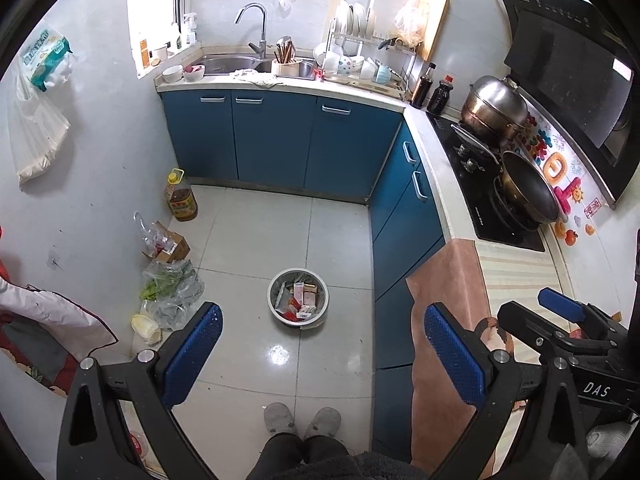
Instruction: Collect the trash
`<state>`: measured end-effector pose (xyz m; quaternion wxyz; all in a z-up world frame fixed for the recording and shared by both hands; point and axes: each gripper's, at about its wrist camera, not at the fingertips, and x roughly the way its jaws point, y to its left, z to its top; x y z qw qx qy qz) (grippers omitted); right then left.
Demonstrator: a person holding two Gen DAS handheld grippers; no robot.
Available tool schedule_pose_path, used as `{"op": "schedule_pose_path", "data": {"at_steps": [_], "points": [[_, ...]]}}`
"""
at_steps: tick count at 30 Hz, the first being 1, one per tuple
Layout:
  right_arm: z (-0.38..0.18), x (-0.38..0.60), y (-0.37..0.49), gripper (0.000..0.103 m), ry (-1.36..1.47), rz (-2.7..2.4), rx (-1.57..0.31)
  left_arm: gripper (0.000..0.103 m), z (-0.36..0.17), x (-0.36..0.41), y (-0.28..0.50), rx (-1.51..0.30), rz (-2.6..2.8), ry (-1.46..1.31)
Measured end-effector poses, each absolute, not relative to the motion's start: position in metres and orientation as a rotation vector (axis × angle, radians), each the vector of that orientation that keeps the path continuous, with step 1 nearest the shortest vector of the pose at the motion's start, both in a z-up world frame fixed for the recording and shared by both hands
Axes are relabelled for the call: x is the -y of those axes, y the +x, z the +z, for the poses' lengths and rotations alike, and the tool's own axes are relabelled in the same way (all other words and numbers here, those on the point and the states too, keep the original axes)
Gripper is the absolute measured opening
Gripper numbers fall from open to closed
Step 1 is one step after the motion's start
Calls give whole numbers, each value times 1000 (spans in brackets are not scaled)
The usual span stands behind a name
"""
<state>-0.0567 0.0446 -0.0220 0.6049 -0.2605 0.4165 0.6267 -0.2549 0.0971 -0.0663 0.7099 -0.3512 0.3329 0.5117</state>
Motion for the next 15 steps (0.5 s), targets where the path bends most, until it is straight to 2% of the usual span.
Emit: {"op": "schedule_pose_path", "data": {"at_steps": [15], "points": [[-31,-39,-52,103,-612,1448,-995,103,-69,-92,-259,-747,1132,-781]]}}
